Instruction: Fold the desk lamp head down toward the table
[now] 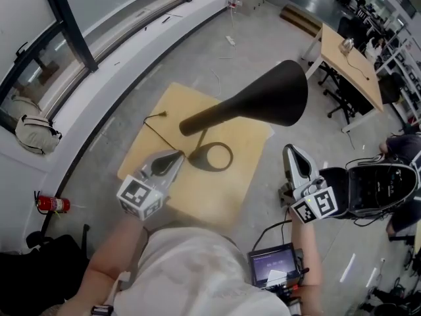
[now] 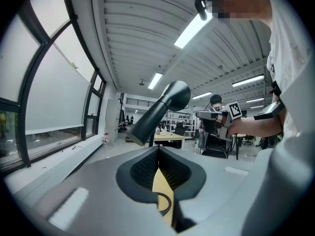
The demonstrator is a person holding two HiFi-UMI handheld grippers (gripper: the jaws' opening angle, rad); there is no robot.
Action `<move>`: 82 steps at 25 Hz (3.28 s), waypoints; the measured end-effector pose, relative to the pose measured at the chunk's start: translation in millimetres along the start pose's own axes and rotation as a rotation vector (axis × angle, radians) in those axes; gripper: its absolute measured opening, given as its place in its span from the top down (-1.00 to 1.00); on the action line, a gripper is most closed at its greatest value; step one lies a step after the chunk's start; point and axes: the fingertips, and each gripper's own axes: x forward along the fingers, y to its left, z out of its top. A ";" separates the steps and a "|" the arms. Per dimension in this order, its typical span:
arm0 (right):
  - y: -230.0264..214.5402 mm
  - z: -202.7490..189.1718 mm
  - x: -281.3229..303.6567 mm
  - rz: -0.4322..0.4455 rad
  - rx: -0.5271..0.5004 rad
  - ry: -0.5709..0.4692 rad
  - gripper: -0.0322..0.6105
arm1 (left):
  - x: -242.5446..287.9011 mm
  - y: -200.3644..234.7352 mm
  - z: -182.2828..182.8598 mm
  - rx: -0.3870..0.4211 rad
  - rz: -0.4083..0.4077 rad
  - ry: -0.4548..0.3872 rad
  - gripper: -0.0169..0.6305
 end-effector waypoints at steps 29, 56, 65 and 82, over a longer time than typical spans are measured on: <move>6.6 184.7 45.9 -0.085 -0.180 -0.183 0.60 | 28.5 40.8 63.7 0.079 -0.211 -0.143 0.49; 3.5 142.3 121.8 -0.208 -0.359 0.131 0.13 | 75.7 20.7 26.4 0.225 -0.383 -0.030 0.21; 1.6 142.1 122.3 -0.230 -0.376 0.124 0.16 | 77.2 19.4 26.3 0.232 -0.407 -0.055 0.24; -6.4 145.2 120.5 -0.245 -0.330 0.089 0.19 | 74.8 22.0 35.6 0.249 -0.418 0.016 0.25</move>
